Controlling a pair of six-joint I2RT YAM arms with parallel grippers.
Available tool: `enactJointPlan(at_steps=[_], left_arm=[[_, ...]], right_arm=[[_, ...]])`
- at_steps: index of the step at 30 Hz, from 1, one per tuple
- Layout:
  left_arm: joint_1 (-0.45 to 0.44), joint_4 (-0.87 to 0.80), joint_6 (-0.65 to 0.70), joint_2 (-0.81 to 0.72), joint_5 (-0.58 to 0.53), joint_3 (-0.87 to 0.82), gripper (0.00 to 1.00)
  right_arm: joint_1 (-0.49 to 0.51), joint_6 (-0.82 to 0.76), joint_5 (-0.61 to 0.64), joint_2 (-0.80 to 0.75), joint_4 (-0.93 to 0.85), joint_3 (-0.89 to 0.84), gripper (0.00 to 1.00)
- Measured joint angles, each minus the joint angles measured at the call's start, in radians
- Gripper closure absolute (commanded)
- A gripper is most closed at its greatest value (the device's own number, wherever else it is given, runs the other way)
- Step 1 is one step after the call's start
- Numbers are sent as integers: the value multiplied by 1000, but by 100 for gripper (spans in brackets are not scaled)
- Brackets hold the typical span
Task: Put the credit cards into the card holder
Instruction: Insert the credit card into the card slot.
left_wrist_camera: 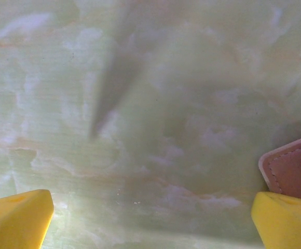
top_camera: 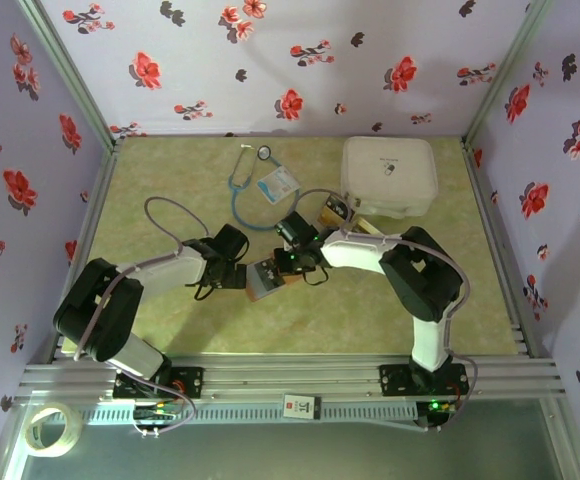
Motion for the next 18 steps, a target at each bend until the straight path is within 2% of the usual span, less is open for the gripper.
enactJointPlan(at_steps=[18], left_arm=[[-4,0,0,0,-5,0,0]], right_arm=[[33,1,-1,15,-6,27,100]])
